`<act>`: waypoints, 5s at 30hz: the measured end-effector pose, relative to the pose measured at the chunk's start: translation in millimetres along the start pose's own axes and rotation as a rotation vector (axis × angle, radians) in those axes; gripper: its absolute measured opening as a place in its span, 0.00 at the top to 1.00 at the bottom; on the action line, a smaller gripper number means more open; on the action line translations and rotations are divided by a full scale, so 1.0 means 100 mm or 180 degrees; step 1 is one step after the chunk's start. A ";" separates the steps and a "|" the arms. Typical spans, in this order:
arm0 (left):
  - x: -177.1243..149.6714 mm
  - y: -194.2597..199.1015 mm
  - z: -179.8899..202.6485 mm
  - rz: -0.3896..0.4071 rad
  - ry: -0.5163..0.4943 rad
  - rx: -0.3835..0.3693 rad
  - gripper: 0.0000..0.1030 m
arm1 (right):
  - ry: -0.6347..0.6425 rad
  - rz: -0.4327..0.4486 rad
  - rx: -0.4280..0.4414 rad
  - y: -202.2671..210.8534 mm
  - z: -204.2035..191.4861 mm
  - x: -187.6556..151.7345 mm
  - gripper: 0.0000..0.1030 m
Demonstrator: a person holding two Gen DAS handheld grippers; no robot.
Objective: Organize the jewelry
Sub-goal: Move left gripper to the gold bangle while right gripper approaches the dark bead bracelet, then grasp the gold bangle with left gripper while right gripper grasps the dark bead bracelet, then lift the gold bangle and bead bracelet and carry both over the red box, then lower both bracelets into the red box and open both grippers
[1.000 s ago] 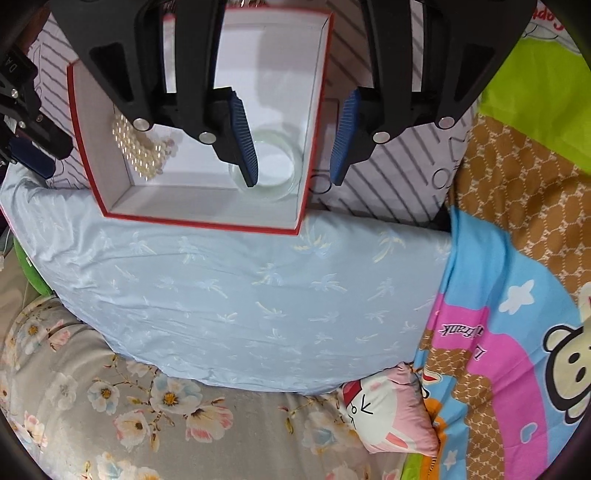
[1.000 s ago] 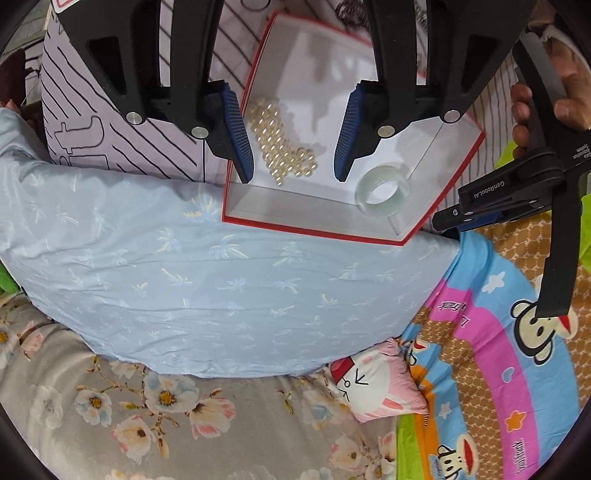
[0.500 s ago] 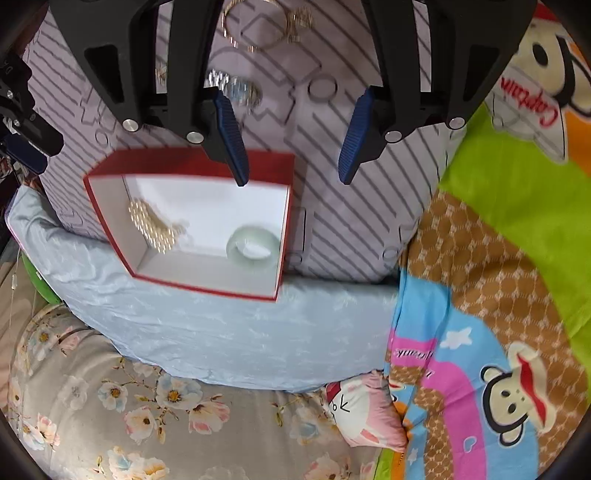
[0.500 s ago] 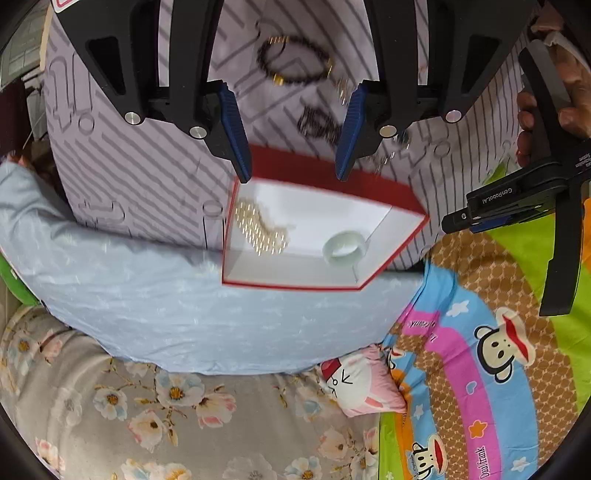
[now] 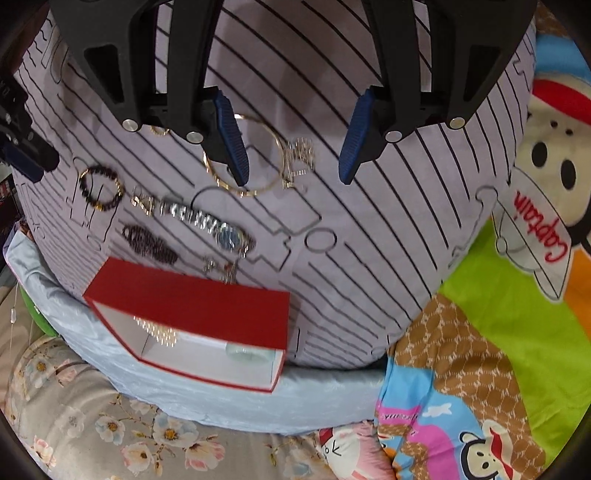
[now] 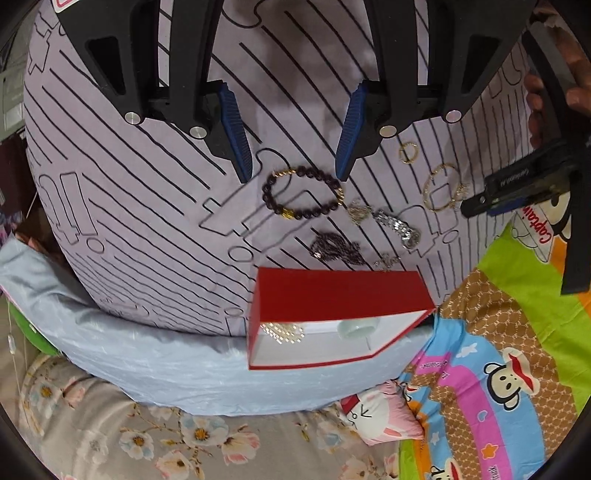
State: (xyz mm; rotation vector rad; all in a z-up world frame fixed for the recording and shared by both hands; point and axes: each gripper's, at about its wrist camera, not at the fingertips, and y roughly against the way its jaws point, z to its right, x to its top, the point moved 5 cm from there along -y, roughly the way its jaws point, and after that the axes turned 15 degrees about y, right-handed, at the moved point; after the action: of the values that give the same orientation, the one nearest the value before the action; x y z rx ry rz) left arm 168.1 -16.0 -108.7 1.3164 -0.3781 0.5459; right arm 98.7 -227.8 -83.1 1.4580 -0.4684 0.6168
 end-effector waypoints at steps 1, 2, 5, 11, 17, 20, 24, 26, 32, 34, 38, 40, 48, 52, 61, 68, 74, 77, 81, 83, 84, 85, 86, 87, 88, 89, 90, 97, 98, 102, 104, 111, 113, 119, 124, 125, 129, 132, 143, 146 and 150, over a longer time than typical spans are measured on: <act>-0.03 0.00 0.00 -0.0012 0.0018 -0.0007 0.53 | -0.0012 -0.0008 -0.0001 -0.03 0.02 0.00 0.55; -0.05 0.00 -0.01 -0.0017 0.0032 -0.0002 0.53 | -0.0027 -0.0017 0.0006 -0.07 0.04 0.01 0.55; -0.07 0.00 -0.01 -0.0012 0.0060 0.0007 0.53 | 0.0009 -0.0019 -0.0034 -0.17 0.07 0.08 0.57; -0.05 -0.02 -0.03 -0.0025 0.0097 0.0011 0.53 | 0.0089 -0.0093 -0.0050 -0.42 0.09 0.16 0.67; -0.05 -0.05 -0.07 -0.0053 0.0117 0.0009 0.53 | 0.0134 -0.0197 -0.0047 -0.59 0.10 0.15 0.71; -0.06 -0.07 -0.07 -0.0076 0.0120 -0.0007 0.53 | 0.0155 -0.0201 -0.0053 -0.61 0.09 0.15 0.74; -0.05 -0.08 -0.07 -0.0088 0.0117 -0.0011 0.53 | 0.0187 -0.0196 -0.0081 -0.61 0.08 0.15 0.81; -0.06 -0.09 -0.06 -0.0097 0.0118 -0.0025 0.53 | 0.0178 -0.0191 -0.0055 -0.61 0.07 0.14 0.87; -0.09 -0.10 -0.05 -0.0112 0.0130 -0.0040 0.53 | 0.0120 -0.0185 -0.0010 -0.56 0.03 0.10 0.93; -0.09 -0.11 -0.05 -0.0122 0.0147 -0.0065 0.53 | 0.0077 -0.0176 0.0026 -0.53 0.02 0.08 0.93; -0.10 -0.12 -0.04 -0.0132 0.0131 -0.0093 0.62 | -0.0005 -0.0137 0.0103 -0.43 0.00 0.04 0.93; -0.11 -0.13 -0.01 -0.0135 0.0092 -0.0107 0.67 | -0.0027 -0.0118 0.0125 -0.39 0.00 0.04 0.93; -0.17 -0.11 0.04 -0.0186 0.0064 -0.0201 0.88 | -0.0060 -0.0098 0.0183 -0.33 -0.01 0.06 0.93; -0.20 -0.10 0.06 -0.0189 0.0049 -0.0207 0.97 | -0.0074 -0.0108 0.0198 -0.33 -0.02 0.03 0.93; -0.27 -0.01 0.10 -0.0254 0.0024 -0.0311 0.98 | -0.0076 -0.0082 0.0262 -0.26 -0.06 0.00 0.93; -0.36 0.02 0.11 -0.0239 -0.0009 -0.0273 0.78 | -0.0104 -0.0067 0.0293 -0.24 -0.06 -0.02 0.93; -0.36 -0.01 0.15 -0.0159 -0.0092 -0.0205 0.83 | -0.0107 -0.0052 0.0291 -0.21 -0.06 -0.01 0.93; -0.36 -0.02 0.15 -0.0157 -0.0111 -0.0234 0.98 | -0.0113 -0.0049 0.0289 -0.21 -0.05 -0.01 0.93; -0.36 -0.01 0.15 -0.0173 -0.0115 -0.0283 0.99 | -0.0140 -0.0036 0.0320 -0.21 -0.05 0.00 0.93; -0.36 0.00 0.15 -0.0178 -0.0114 -0.0302 0.99 | -0.0134 -0.0027 0.0311 -0.19 -0.05 0.00 0.93; -0.36 0.01 0.15 -0.0180 -0.0114 -0.0312 0.99 | -0.0135 -0.0021 0.0316 -0.19 -0.05 0.00 0.93; -0.36 0.03 0.15 -0.0181 -0.0116 -0.0328 0.99 | -0.0136 -0.0013 0.0316 -0.17 -0.05 0.01 0.93; -0.35 0.05 0.16 -0.0177 -0.0108 -0.0343 0.99 | -0.0132 -0.0003 0.0311 -0.16 -0.05 0.02 0.93; -0.34 0.07 0.17 -0.0169 -0.0118 -0.0363 0.99 | -0.0131 0.0010 0.0317 -0.14 -0.05 0.03 0.93; -0.32 0.10 0.18 -0.0155 -0.0123 -0.0371 0.99 | -0.0131 0.0024 0.0322 -0.12 -0.05 0.04 0.93; -0.30 0.13 0.19 -0.0144 -0.0123 -0.0393 0.99 | -0.0127 0.0038 0.0323 -0.11 -0.05 0.05 0.93; -0.28 0.16 0.21 -0.0135 -0.0122 -0.0417 0.99 | -0.0119 0.0052 0.0327 -0.09 -0.05 0.06 0.93; -0.12 0.37 0.29 -0.0026 -0.0128 -0.0535 0.99 | -0.0078 0.0143 0.0337 0.02 -0.07 0.14 0.93; -0.09 0.38 0.30 -0.0020 -0.0128 -0.0545 0.99 | -0.0075 0.0156 0.0334 0.03 -0.07 0.16 0.93; 0.04 0.47 0.36 0.0051 -0.0149 -0.0586 0.99 | -0.0042 0.0199 0.0321 0.09 -0.05 0.22 0.93; 0.11 0.50 0.38 0.0088 -0.0152 -0.0592 0.99 | -0.0010 0.0226 0.0298 0.12 -0.04 0.27 0.93; 0.47 0.54 0.53 0.0276 -0.0168 -0.0631 0.99 | 0.0075 0.0341 0.0263 0.22 0.01 0.50 0.93; 0.57 0.53 0.56 0.0307 -0.0156 -0.0651 0.99 | 0.0111 0.0402 0.0259 0.25 0.03 0.63 0.93; 1.01 0.42 0.69 0.0451 -0.0155 -0.0655 0.99 | 0.0257 0.0607 0.0216 0.33 0.12 1.14 0.93; 1.31 0.25 0.82 0.0507 -0.0163 -0.0660 0.99 | 0.0355 0.0716 0.0195 0.22 0.14 1.60 0.93; 1.37 0.21 0.85 0.0531 -0.0165 -0.0645 0.99 | 0.0367 0.0724 0.0203 0.17 0.14 1.68 0.93; 1.56 0.02 0.93 0.0538 -0.0171 -0.0638 0.99 | 0.0387 0.0716 0.0258 -0.07 0.10 1.91 0.93; 1.65 -0.17 0.95 0.0503 -0.0158 -0.0616 0.99 | 0.0386 0.0687 0.0317 -0.28 0.08 2.01 0.93; 1.69 -0.77 0.95 0.0300 -0.0175 -0.0458 0.99 | 0.0334 0.0376 0.0354 -0.97 0.12 1.97 0.93; 1.68 -0.87 0.93 0.0260 -0.0171 -0.0438 0.99 | 0.0328 0.0289 0.0339 -1.10 0.14 1.92 0.93; 1.66 -0.97 0.93 0.0223 -0.0190 -0.0403 0.99 | 0.0332 0.0213 0.0294 -1.21 0.17 1.87 0.93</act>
State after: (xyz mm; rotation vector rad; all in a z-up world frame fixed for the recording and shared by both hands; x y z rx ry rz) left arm 363.9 -95.0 -73.9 1.2028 -0.5018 0.5336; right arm 320.2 -226.3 -54.8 1.4939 -0.4128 0.7726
